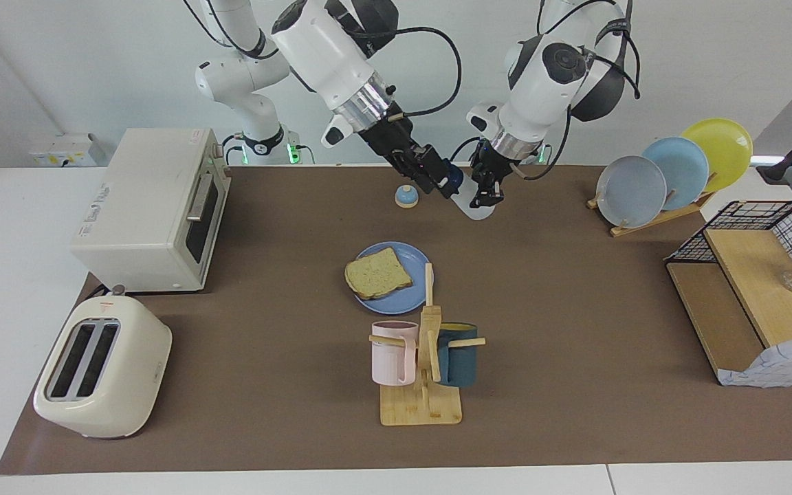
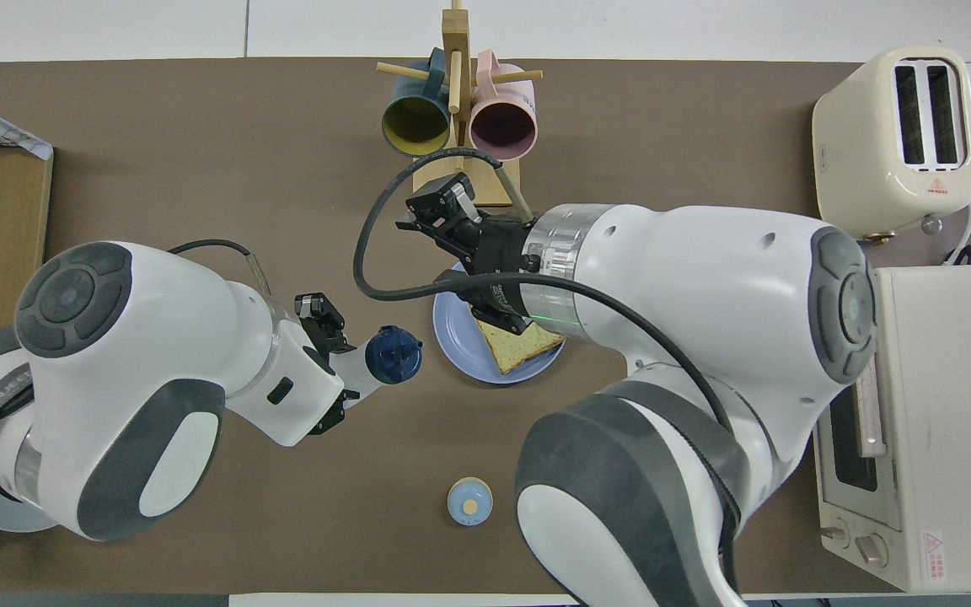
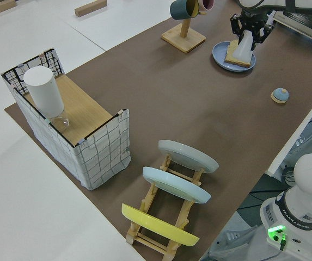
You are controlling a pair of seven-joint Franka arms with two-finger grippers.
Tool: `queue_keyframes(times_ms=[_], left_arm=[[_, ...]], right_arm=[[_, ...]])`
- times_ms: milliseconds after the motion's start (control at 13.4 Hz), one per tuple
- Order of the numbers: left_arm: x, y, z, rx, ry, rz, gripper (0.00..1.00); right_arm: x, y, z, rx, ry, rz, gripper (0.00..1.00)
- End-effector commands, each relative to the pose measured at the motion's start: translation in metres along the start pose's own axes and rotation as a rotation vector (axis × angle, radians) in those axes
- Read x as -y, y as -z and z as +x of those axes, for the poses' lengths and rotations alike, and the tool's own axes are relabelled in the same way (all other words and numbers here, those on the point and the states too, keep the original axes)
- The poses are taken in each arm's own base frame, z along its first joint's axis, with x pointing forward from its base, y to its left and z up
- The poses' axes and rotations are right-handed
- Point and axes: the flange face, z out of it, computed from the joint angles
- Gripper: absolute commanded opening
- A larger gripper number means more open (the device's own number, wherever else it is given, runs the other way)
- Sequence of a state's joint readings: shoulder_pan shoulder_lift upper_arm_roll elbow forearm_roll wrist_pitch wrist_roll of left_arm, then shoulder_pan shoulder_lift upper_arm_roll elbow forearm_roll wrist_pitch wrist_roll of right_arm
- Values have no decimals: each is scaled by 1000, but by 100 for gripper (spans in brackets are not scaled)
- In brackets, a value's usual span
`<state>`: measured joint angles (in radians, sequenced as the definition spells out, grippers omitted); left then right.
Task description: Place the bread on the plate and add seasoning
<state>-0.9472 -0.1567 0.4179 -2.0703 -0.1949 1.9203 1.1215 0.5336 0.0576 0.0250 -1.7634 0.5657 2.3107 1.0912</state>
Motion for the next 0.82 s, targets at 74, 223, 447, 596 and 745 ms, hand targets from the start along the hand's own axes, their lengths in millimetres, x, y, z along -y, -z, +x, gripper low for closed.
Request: queue_keyframes(times_ms=[74, 223, 447, 596, 745], left_arm=[[5, 14, 1, 50, 31, 62, 0], [2, 16, 25, 149, 87, 139, 0], [4, 16, 39, 273, 109, 193, 0], [13, 13, 52, 372, 162, 209, 0], [16, 3, 77, 466, 143, 228, 0]], right_arm=[[-33, 37, 63, -49, 334, -255, 100], [-64, 71, 121, -25, 499, -378, 100], [-77, 134, 154, -11, 568, -488, 100], [-89, 160, 157, -3, 598, -611, 100], [-103, 181, 160, 12, 670, -685, 100]])
